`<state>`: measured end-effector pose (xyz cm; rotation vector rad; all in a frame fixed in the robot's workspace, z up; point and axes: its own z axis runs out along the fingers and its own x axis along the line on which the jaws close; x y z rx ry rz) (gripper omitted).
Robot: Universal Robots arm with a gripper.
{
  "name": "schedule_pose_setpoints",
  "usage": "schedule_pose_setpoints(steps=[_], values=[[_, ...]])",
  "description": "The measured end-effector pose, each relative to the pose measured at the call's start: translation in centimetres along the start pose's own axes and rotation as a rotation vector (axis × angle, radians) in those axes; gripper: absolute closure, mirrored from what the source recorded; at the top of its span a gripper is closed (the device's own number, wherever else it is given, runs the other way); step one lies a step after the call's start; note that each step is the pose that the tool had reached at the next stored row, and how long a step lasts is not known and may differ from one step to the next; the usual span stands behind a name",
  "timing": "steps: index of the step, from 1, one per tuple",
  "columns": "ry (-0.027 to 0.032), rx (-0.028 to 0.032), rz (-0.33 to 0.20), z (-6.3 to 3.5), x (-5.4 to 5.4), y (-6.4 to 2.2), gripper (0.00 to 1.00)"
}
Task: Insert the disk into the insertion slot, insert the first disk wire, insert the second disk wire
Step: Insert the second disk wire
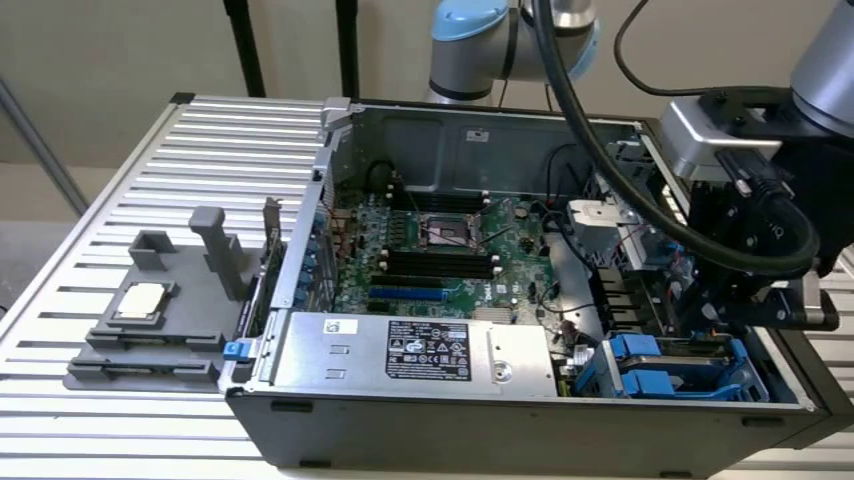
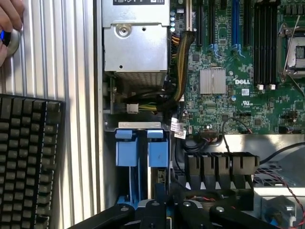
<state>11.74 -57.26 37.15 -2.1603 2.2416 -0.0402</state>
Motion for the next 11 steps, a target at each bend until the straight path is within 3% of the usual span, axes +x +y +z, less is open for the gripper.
schedule_pose_setpoints(steps=[3, 8, 11], values=[[-0.0129, 0.0016, -0.001, 0.32, 0.7, 0.14, 0.84], [-0.0412, 0.013, -0.005, 0.75, 1.1, 0.36, 0.84], [-0.0491, 0.0178, -0.007, 1.16, 1.2, 0.39, 0.84]])
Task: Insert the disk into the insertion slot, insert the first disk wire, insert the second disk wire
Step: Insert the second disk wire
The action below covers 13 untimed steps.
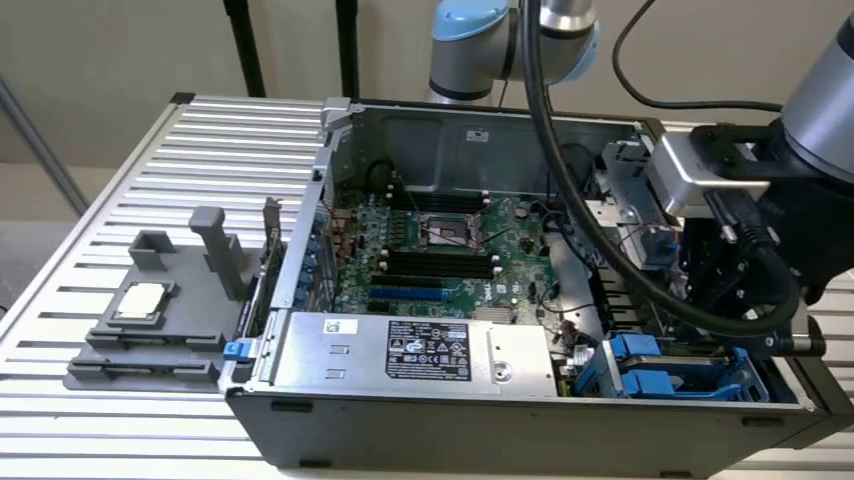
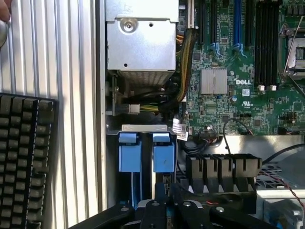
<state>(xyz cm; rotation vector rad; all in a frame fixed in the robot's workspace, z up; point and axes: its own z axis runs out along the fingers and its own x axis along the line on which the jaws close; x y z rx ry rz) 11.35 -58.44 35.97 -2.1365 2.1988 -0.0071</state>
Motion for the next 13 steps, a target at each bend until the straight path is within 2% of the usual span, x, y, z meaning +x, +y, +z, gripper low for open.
schedule_pose_setpoints(steps=[5, 13], values=[[-0.005, 0.0068, -0.001, 0.81, 0.1, 0.06, 0.84], [-0.0143, 0.0216, -0.007, 1.2, 0.1, 0.08, 0.84]])
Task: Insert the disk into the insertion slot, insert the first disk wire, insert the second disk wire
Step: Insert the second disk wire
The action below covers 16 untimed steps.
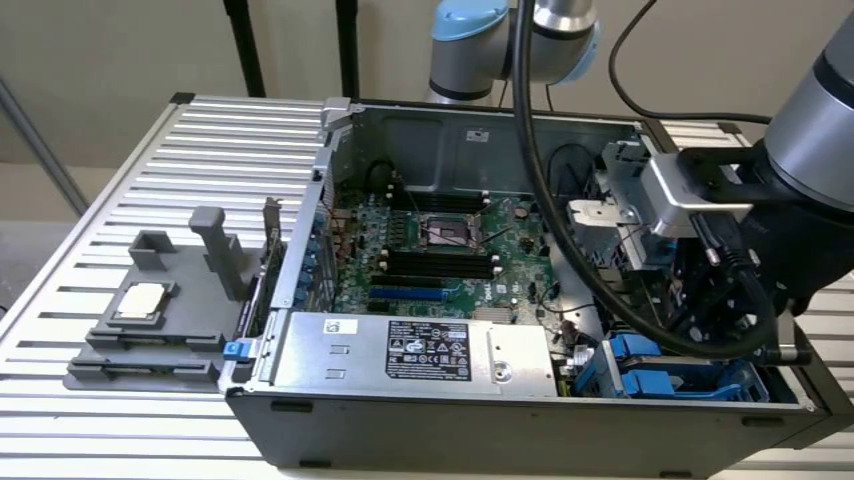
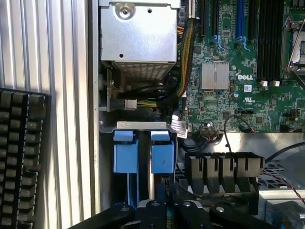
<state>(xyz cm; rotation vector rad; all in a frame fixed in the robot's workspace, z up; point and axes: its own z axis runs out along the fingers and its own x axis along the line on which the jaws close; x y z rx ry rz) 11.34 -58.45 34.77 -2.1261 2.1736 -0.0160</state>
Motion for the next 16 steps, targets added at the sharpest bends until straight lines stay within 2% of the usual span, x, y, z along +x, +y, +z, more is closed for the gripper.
schedule_pose_setpoints(steps=[4, 16], values=[[-0.0014, 0.0028, -0.002, 0.15, 0.01, 0.01, 0.84], [-0.006, 0.0043, -0.004, 0.56, 0.05, 0.05, 0.84]])
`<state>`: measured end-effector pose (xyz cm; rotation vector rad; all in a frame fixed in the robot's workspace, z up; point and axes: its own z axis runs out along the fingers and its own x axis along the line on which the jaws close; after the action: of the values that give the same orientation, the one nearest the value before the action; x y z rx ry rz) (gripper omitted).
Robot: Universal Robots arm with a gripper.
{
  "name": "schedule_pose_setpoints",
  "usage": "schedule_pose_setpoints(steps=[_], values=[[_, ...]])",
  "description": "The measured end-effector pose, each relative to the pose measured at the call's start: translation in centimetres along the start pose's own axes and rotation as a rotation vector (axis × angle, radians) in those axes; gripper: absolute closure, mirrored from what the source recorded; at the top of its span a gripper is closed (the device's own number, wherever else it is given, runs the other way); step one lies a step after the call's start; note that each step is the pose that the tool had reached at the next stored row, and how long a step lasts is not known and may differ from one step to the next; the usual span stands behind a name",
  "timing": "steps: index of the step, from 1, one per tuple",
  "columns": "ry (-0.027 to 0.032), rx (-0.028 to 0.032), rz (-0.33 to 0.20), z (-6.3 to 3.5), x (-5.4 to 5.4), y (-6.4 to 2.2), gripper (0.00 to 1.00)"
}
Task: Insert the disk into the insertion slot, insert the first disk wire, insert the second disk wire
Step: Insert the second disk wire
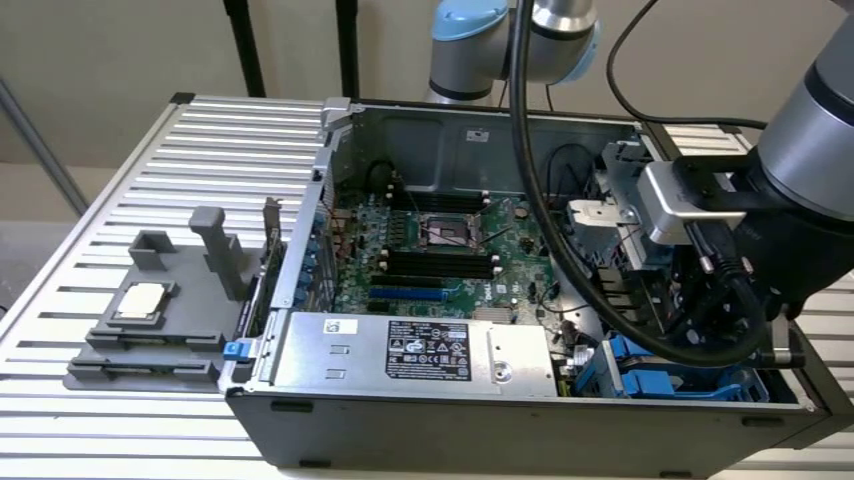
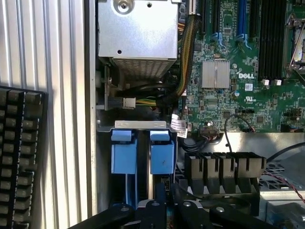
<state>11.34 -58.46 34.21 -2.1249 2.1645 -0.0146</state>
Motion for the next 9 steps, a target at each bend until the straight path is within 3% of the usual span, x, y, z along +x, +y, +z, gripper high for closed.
schedule_pose_setpoints(steps=[3, 9], values=[[-0.0049, 0.0001, 0.0, 0.07, 0.0, 0.01, 0.84], [-0.0048, 0.0, 0.0, 0.02, 0.0, 0.0, 0.84]])
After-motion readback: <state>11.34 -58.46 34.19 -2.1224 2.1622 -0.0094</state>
